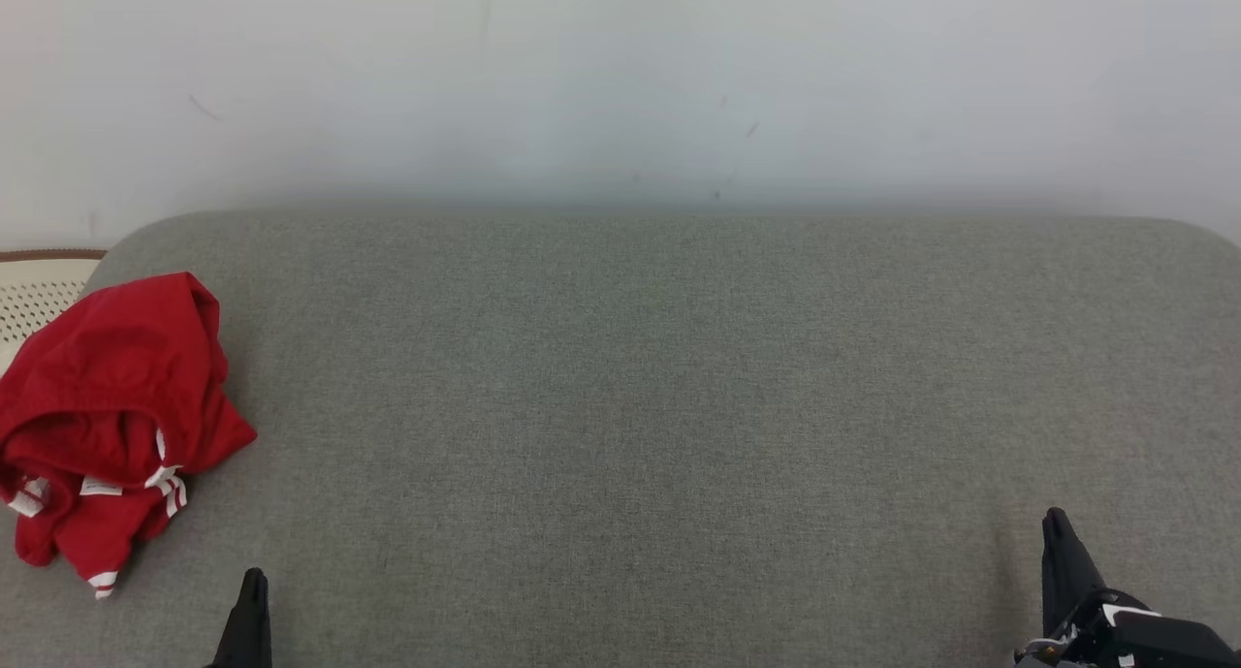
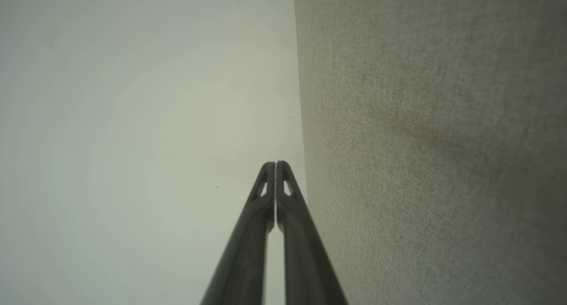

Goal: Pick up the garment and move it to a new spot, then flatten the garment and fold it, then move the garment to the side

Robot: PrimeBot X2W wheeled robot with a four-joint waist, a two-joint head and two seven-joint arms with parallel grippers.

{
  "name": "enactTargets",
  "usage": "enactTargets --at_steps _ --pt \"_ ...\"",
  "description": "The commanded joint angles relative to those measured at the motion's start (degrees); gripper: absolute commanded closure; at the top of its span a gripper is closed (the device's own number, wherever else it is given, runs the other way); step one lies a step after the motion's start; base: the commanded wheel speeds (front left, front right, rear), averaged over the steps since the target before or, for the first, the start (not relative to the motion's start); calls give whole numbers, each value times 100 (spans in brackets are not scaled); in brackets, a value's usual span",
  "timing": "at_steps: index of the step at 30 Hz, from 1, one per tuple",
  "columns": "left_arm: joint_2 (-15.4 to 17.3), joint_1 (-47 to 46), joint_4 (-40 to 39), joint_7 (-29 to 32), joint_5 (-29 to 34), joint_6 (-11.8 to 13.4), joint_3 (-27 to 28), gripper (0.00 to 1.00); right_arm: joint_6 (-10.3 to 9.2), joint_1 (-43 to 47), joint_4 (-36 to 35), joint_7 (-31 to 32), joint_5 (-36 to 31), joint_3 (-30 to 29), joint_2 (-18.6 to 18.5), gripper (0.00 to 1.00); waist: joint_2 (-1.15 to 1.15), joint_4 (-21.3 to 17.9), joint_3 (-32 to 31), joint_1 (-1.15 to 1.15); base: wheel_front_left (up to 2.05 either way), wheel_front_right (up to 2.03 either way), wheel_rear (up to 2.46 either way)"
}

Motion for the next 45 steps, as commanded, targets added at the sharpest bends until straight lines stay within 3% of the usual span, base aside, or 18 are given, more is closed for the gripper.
enactTargets --at_steps 1,8,14,32,45 --pt "-11 13 37 -8 5 1 -6 0 -1 10 30 -1 -4 4 2 0 0 0 1 0 0 0 0" --pt "-41 106 115 -129 95 1 -77 0 -1 71 111 -63 -84 79 -13 0 0 -2 4 0 0 0 0" --pt "-27 100 81 -315 536 0 -88 0 -1 34 103 -269 -352 331 -154 0 0 -6 9 0 0 0 0" --pt "-18 99 -50 -805 2898 30 -110 0 0 -84 90 -691 -2206 876 -410 0 0 -35 27 0 0 0 0" --pt "-5 131 -4 -1101 4319 220 -318 0 0 -143 186 -948 -3366 1294 -573 0 0 -51 31 0 0 0 0"
